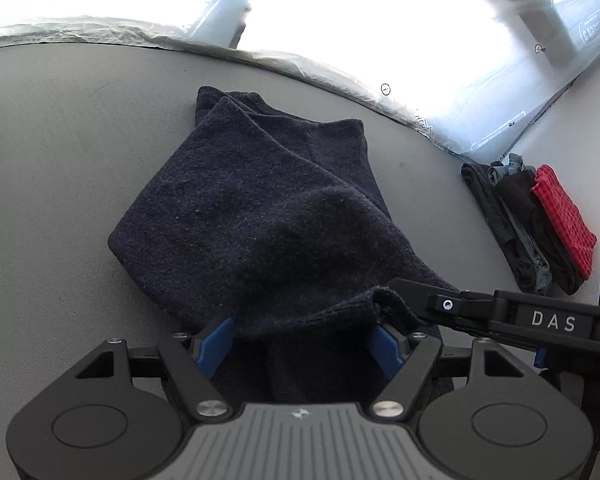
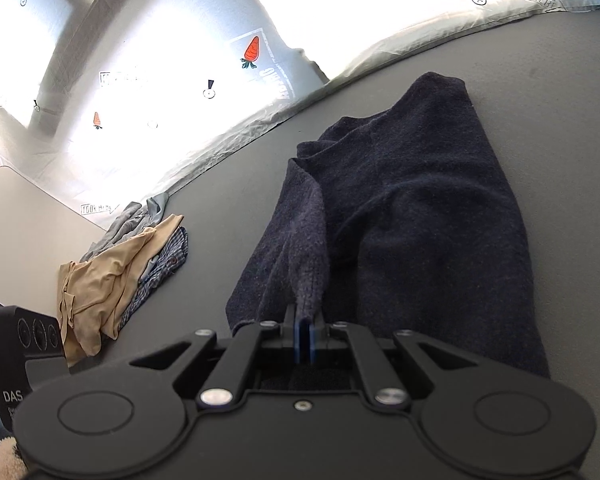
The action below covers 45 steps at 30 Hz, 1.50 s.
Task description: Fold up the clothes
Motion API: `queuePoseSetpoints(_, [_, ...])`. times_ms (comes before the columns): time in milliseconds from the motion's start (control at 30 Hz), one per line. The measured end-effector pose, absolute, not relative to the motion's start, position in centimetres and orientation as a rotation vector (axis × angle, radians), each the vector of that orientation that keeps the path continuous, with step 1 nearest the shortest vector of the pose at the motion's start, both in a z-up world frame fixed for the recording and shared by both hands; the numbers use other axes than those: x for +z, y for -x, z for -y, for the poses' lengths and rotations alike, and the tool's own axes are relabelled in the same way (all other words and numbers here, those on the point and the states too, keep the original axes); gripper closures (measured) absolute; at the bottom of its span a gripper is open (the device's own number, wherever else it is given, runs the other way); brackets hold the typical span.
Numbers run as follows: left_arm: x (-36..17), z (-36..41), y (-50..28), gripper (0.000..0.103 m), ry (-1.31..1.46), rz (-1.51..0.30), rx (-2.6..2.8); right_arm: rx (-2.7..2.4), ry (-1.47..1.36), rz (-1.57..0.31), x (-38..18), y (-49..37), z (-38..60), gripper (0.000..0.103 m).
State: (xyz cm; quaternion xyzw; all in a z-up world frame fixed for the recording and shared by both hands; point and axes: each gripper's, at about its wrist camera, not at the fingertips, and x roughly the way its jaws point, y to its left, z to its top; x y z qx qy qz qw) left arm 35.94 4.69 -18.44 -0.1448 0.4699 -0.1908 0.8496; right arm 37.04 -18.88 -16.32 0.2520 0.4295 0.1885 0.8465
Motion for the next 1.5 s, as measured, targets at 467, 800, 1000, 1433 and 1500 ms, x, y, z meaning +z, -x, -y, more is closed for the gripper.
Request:
queuePoseSetpoints(467, [-18.7,-1.7,-29.7,0.029,0.283,-1.039,-0.444,0.334,-0.556,-0.941,-17.1,-28.8,22.2,0.098])
queuePoseSetpoints(800, [-19.9,-0.2,-27.8,0.028,0.245,-1.093,-0.442,0.278,-0.607,-0.997,-18.9,-25.6,24.6,0.099])
queuePoseSetpoints(1000, [-21.1,-0.2,-27.6,0.028,0.220,-1.146,-0.411,0.241,-0.592,-1.116,-21.1,-25.2,24.9,0.098])
queuePoseSetpoints(1433, [-17.7,-3.4,-27.7,0.019,0.138,-1.034,-0.291,0.199,-0.486,-1.140,-18.9,-26.4,26.8,0.061])
queuePoseSetpoints(1500, [-18.4,-4.1,-28.1,0.019,0.171,-1.055,-0.250,0.175,-0.518,-1.128,-19.2,-26.6,27.5,0.058])
